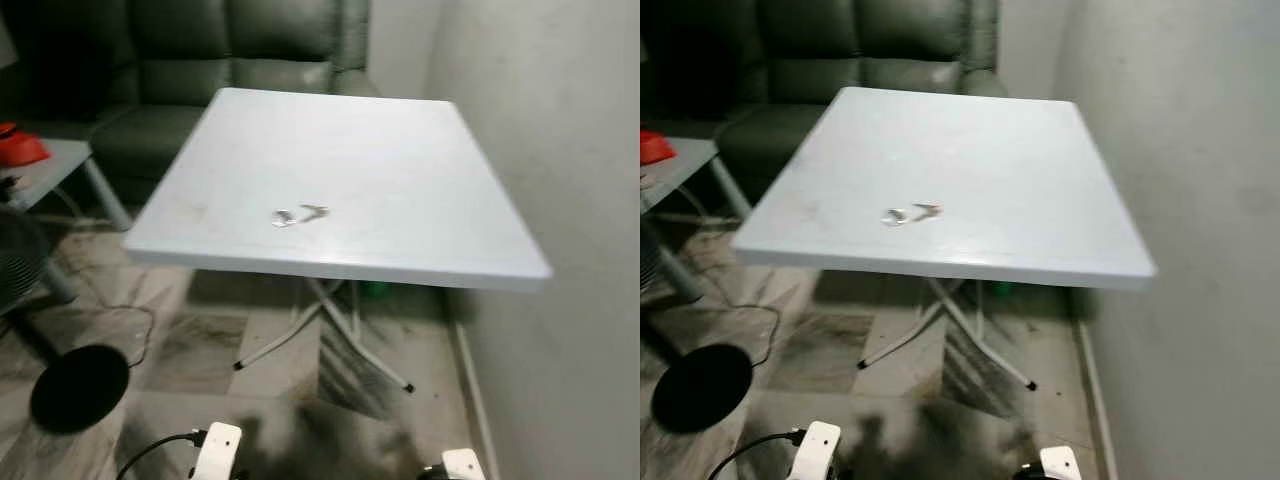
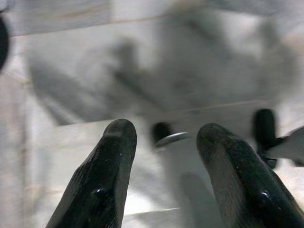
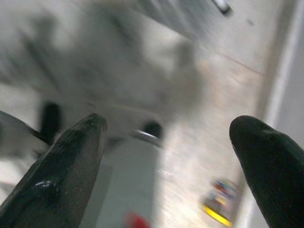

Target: Hang keys on a hook

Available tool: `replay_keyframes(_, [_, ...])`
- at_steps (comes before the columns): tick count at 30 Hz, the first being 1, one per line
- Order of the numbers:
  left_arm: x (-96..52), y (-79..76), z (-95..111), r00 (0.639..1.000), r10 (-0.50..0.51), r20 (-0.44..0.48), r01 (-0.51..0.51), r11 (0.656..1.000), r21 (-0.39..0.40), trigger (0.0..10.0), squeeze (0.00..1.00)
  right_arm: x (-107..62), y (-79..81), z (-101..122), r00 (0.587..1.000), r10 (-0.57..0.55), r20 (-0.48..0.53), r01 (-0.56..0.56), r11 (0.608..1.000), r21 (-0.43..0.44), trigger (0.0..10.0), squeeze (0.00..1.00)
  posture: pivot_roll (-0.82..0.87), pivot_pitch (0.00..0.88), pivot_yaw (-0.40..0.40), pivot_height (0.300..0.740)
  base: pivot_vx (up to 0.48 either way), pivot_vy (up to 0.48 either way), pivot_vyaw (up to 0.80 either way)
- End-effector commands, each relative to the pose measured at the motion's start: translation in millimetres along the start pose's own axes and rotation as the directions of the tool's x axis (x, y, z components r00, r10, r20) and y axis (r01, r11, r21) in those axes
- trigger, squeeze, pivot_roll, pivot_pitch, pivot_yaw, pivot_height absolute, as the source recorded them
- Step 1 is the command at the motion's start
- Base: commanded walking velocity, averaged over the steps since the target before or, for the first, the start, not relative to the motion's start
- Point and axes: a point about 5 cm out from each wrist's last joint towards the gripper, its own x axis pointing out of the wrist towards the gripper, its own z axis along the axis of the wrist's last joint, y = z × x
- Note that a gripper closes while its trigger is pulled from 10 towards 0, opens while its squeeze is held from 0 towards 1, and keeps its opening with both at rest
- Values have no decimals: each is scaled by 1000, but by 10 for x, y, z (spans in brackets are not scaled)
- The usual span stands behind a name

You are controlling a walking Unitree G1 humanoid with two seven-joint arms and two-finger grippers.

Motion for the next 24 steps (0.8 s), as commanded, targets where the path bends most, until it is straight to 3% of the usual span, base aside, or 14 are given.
replay_keyframes(1, [25, -76, 102, 999, -16, 32, 16, 1000, 1, 10000, 0, -36, -126, -74, 999, -31, -20, 31, 1000, -3, 10000, 0, -73, 0, -27, 740, 0, 472, 0])
replay_keyframes(24, [19, -70, 75, 1000, -16, 27, 16, 1000, 4, 10000, 0, -37, -106, -92, 999, -22, -25, 22, 1000, 3, 10000, 0, -69, 0, -28, 740, 0, 472, 0])
